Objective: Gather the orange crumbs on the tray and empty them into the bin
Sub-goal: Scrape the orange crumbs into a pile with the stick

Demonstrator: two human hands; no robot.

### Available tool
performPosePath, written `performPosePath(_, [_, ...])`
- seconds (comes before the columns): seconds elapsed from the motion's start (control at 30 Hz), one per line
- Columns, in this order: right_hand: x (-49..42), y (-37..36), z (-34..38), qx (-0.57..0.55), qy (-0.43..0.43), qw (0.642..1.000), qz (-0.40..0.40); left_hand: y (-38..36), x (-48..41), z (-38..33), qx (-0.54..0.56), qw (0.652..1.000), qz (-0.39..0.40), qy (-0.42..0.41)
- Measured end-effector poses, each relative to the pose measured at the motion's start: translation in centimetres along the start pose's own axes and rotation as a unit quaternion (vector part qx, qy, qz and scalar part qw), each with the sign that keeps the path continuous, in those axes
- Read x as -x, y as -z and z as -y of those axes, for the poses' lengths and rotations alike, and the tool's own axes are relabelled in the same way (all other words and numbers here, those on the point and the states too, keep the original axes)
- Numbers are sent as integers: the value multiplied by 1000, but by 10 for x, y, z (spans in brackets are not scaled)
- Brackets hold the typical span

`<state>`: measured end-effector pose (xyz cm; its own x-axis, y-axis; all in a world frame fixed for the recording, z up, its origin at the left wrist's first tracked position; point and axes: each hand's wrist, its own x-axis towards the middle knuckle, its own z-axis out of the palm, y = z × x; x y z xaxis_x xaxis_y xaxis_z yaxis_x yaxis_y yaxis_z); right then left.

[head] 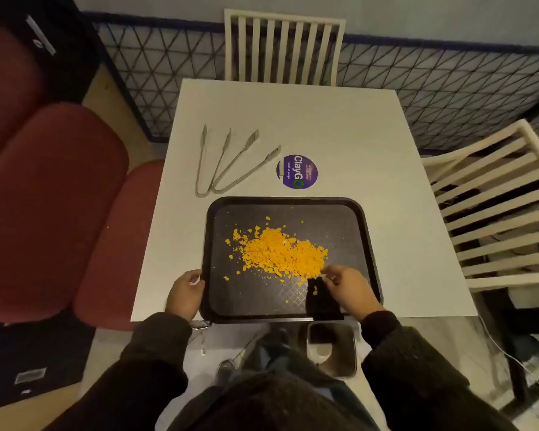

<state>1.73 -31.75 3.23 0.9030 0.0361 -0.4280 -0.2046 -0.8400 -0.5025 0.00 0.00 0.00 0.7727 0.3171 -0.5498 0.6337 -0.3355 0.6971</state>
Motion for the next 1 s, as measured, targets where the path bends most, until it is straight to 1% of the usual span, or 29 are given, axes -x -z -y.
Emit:
performPosePath(0.1, [-32, 6, 2, 33, 30, 999, 17, -12, -16, -9, -25, 998, -46, 40])
performPosePath(0.2, [-60, 8, 18, 69, 75, 994, 46, -22, -23, -17, -33, 996, -42, 70])
performPosePath(0.3, [-87, 4, 31, 95, 112, 987, 61, -27, -27, -19, -34, 995, -39, 82])
performPosePath(0.4, [-102, -1, 43, 110, 129, 984, 56, -26, -28, -19, -48, 996, -47, 58])
performPosePath(0.47, [-112, -6, 49, 108, 130, 984, 58, -23, -32, -19, -75, 995, -46, 40])
performPosePath(0.53, [-120, -9, 54, 106, 115, 986, 63, -19, -38, -17, -113, 993, -31, 11])
performPosePath(0.67, [-123, -16, 59, 86, 101, 989, 60, -8, -44, -18, -136, 990, 2, -35])
performPosePath(0.77, [-125, -19, 64, 83, 113, 988, 65, 0, -45, -27, -123, 990, 7, -66])
performPosePath(0.87, [-125, -16, 71, 108, 119, 986, 50, 5, -49, -31, -91, 992, -14, -82])
performPosePath(1.0, [-124, -11, 77, 103, 95, 990, 28, 10, -58, -34, -37, 996, -32, -71])
